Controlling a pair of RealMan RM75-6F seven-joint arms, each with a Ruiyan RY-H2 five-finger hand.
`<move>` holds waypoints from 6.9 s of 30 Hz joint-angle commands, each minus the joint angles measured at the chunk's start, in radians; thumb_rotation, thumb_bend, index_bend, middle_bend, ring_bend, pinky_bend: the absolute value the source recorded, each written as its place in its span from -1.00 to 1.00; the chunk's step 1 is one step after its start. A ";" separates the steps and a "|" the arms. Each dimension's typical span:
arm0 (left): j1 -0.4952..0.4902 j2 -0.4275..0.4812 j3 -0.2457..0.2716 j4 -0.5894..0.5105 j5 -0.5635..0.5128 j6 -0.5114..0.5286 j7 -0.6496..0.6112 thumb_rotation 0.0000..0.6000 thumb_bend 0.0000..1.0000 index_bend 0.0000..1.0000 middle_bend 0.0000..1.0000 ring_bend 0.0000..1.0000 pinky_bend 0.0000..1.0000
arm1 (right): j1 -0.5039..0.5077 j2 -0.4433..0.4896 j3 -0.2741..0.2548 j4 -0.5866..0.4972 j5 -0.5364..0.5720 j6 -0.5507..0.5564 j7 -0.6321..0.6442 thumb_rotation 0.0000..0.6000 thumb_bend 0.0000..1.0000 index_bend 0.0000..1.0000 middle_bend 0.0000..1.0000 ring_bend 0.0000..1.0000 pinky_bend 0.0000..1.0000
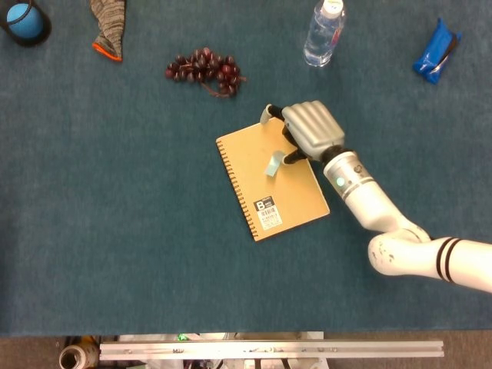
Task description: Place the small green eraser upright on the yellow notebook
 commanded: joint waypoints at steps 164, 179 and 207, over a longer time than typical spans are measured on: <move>0.010 -0.007 -0.004 0.036 -0.021 -0.013 -0.035 1.00 -0.37 -0.60 -0.50 -0.60 -0.61 | 0.091 0.102 -0.083 -0.120 0.164 -0.093 -0.181 1.00 1.00 0.05 1.00 1.00 1.00; 0.013 -0.005 -0.003 0.035 -0.020 -0.010 -0.035 1.00 -0.37 -0.60 -0.51 -0.60 -0.61 | 0.099 0.086 -0.082 -0.096 0.176 -0.101 -0.190 1.00 1.00 0.05 1.00 1.00 1.00; 0.015 -0.003 -0.003 0.029 -0.015 -0.003 -0.029 1.00 -0.37 -0.60 -0.51 -0.60 -0.61 | 0.061 0.152 -0.074 -0.179 0.142 -0.053 -0.160 1.00 1.00 0.05 1.00 1.00 1.00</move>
